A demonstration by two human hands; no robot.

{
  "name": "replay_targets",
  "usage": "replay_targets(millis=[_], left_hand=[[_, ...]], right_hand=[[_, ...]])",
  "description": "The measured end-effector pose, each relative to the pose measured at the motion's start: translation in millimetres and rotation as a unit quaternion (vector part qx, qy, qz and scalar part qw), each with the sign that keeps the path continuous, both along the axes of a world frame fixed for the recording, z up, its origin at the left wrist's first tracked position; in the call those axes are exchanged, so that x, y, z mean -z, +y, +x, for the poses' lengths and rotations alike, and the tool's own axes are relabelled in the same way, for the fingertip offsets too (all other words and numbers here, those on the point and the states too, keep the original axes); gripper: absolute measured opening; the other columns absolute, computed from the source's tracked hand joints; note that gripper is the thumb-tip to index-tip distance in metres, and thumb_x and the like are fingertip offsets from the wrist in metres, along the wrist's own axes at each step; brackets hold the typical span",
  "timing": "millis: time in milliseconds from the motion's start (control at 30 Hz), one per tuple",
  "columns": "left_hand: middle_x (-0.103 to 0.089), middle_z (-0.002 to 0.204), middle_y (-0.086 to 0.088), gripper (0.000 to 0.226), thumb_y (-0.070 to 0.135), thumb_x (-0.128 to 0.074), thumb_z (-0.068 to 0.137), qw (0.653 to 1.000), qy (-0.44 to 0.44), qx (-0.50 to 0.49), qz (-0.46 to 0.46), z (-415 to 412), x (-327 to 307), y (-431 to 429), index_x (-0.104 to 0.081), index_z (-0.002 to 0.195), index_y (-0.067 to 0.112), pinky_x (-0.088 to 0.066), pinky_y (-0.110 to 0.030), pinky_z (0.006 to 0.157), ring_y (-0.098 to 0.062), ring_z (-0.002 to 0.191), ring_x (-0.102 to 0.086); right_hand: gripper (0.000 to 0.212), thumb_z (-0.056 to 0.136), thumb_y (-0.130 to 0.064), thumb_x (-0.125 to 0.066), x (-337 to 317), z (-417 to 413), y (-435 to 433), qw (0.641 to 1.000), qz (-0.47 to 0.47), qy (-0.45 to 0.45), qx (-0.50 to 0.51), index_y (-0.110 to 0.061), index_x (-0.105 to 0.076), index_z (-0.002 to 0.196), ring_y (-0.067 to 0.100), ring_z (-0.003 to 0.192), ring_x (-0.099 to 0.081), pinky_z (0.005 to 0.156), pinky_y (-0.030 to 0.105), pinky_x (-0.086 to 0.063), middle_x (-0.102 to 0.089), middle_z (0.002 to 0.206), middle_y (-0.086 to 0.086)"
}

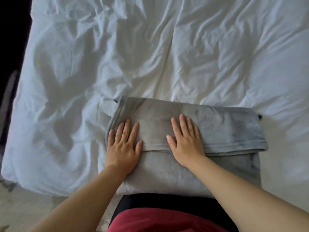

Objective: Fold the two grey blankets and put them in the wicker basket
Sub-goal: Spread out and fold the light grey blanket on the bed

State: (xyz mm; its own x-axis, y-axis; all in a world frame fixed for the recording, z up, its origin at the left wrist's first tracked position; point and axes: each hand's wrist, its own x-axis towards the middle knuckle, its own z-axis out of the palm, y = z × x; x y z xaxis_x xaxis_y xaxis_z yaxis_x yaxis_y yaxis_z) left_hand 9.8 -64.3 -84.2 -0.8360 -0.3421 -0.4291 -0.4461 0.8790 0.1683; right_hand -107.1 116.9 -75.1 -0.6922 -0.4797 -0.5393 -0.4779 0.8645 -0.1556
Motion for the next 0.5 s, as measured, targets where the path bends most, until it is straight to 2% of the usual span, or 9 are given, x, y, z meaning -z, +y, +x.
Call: replay_targets(millis=[100,200,300,367,433,500], left_hand=[[0.001,0.161,0.0,0.067,0.054,-0.009,0.091,1.0,-0.017,0.01,0.017,1,25,-3,-0.005,0.152,0.03,0.011,-0.039,0.114,-0.017,0.148,0.004],[0.018,0.159,0.0,0.065,0.051,-0.01,0.094,0.996,-0.083,0.011,0.022,-10,43,1,0.009,0.151,0.028,0.015,-0.046,0.114,-0.02,0.146,0.016],[0.019,0.159,-0.003,0.064,0.044,-0.015,0.096,0.991,-0.129,0.005,0.02,-22,34,9,0.011,0.151,0.024,0.017,-0.051,0.112,-0.024,0.145,0.02],[0.007,0.159,-0.009,0.065,0.035,-0.027,0.094,0.993,-0.111,-0.027,0.008,-33,15,19,-0.003,0.151,0.017,0.015,-0.055,0.112,-0.029,0.145,0.012],[-0.007,0.156,-0.014,0.061,0.027,-0.037,0.09,0.997,-0.044,-0.068,0.01,-44,-5,34,-0.018,0.146,0.013,0.01,-0.056,0.113,-0.032,0.145,0.003],[-0.005,0.158,-0.013,0.064,0.028,-0.038,0.091,0.998,0.015,-0.057,0.031,-54,-18,55,-0.015,0.148,0.016,0.009,-0.054,0.114,-0.031,0.146,0.003]], right_hand=[[0.064,0.097,-0.054,-0.011,17,9,4,0.998,0.061,-0.02,0.006,-0.03,0.013,0.15,0.019,0.146,0.018,0.116,0.038,0.013,0.021,0.159,-0.002],[0.064,0.097,-0.055,-0.012,18,1,3,0.995,0.086,-0.041,-0.011,-0.032,0.014,0.15,0.018,0.146,0.019,0.116,0.038,0.012,0.023,0.158,-0.005],[0.064,0.099,-0.052,-0.017,1,1,7,0.992,0.107,-0.072,-0.014,-0.031,0.015,0.15,0.02,0.146,0.02,0.117,0.04,0.009,0.024,0.158,-0.004],[0.064,0.1,-0.049,-0.021,-12,2,8,0.992,0.098,-0.085,-0.003,-0.029,0.013,0.151,0.023,0.146,0.018,0.117,0.041,0.007,0.021,0.159,0.0],[0.063,0.1,-0.046,-0.024,-19,-2,6,0.995,0.073,-0.07,-0.006,-0.026,0.007,0.152,0.024,0.147,0.013,0.118,0.041,0.004,0.015,0.16,0.004],[0.061,0.101,-0.042,-0.025,-18,-9,4,0.998,0.046,-0.032,-0.02,-0.022,0.0,0.153,0.025,0.148,0.008,0.119,0.041,0.002,0.008,0.161,0.007]])
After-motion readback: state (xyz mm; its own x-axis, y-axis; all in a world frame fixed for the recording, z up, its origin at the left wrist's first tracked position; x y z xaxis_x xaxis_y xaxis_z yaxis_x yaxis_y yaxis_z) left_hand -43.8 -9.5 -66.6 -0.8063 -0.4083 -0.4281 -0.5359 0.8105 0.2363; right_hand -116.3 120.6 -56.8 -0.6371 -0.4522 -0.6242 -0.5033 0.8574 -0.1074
